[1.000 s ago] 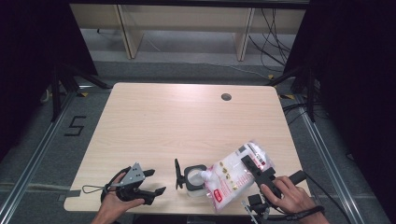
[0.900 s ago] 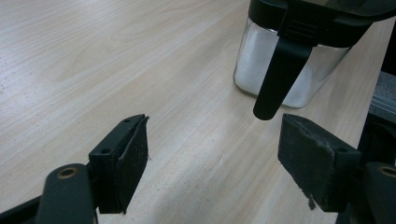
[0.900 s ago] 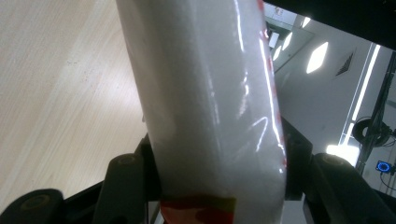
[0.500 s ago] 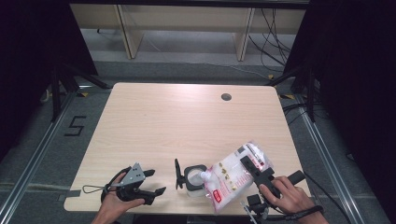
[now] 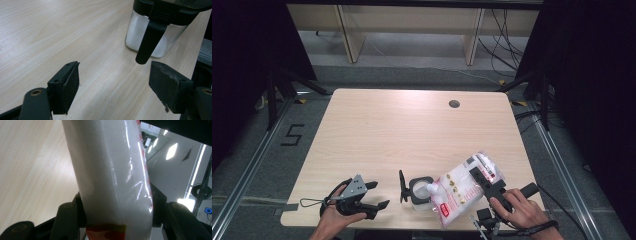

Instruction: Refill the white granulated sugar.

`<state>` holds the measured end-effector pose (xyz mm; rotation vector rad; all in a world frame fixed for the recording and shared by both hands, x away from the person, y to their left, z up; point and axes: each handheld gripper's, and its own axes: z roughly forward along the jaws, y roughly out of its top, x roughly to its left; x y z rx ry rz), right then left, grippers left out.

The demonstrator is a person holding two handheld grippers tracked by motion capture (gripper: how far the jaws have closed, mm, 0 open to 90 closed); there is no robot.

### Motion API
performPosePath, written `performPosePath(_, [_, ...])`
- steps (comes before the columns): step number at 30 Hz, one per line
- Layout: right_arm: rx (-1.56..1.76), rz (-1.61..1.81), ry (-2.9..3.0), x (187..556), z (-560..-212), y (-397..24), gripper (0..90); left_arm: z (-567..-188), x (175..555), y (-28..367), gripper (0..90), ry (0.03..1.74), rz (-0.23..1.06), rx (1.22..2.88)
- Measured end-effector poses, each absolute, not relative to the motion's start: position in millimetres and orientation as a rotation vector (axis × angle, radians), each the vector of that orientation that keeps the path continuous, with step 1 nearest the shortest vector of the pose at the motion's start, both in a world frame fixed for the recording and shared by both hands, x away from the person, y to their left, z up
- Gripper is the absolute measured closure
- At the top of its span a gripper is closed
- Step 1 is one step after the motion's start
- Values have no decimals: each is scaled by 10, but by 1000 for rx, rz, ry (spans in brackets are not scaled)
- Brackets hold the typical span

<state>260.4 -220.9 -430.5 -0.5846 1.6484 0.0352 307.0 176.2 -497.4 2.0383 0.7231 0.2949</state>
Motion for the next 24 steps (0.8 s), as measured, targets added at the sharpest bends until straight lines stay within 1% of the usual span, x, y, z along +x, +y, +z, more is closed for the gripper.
performPosePath(12, [-627,19,1640,2615,-4280,-2215,513,-4974,3068,1761,239,727,294,2036])
performPosePath(21, [-624,33,1643,2632,-4289,-2218,515,-4970,3081,1766,239,699,304,2046])
performPosePath(24, [-622,36,1643,2634,-4295,-2217,515,-4966,3061,1751,239,728,299,2026])
